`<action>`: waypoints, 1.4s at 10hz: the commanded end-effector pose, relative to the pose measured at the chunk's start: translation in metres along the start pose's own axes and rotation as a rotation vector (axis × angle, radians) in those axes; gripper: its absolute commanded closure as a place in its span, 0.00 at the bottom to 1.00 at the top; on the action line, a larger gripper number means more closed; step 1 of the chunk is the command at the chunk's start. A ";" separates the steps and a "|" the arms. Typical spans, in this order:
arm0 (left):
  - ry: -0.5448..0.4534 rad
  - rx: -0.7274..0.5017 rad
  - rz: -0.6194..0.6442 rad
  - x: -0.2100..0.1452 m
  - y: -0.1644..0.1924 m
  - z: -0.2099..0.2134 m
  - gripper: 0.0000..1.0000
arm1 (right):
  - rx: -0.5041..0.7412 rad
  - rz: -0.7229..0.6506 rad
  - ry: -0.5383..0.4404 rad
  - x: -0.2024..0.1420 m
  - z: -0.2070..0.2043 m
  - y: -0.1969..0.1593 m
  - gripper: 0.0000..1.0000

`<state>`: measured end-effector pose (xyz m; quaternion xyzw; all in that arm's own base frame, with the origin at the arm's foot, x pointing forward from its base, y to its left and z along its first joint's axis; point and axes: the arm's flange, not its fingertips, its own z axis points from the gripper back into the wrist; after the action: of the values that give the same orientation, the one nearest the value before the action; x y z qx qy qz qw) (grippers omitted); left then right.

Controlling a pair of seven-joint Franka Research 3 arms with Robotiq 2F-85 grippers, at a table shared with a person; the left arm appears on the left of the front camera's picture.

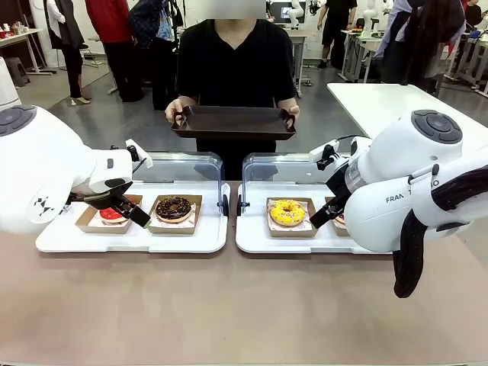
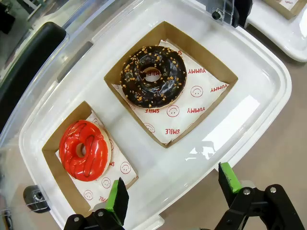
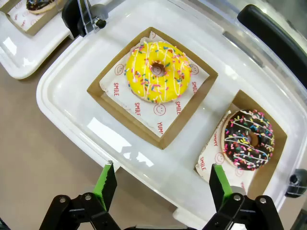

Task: Provide the desired donut to the person.
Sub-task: Pick up and lift the Paper togo box containing the Donut pointed at by the person.

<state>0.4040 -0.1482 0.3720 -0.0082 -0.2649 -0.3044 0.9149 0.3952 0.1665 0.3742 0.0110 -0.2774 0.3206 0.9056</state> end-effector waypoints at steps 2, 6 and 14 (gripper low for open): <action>-0.037 0.007 -0.008 0.007 0.002 0.039 0.00 | -0.013 -0.021 -0.018 0.008 0.027 0.000 0.00; -0.043 0.069 -0.079 0.040 -0.003 0.154 0.00 | 0.007 0.000 0.033 0.028 0.126 0.006 0.00; -0.090 0.081 -0.060 0.046 -0.002 0.207 0.00 | 0.003 0.031 0.004 0.031 0.179 0.011 0.00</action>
<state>0.3352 -0.1373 0.5738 0.0220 -0.3176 -0.3182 0.8930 0.3172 0.1589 0.5450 0.0065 -0.2722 0.3360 0.9017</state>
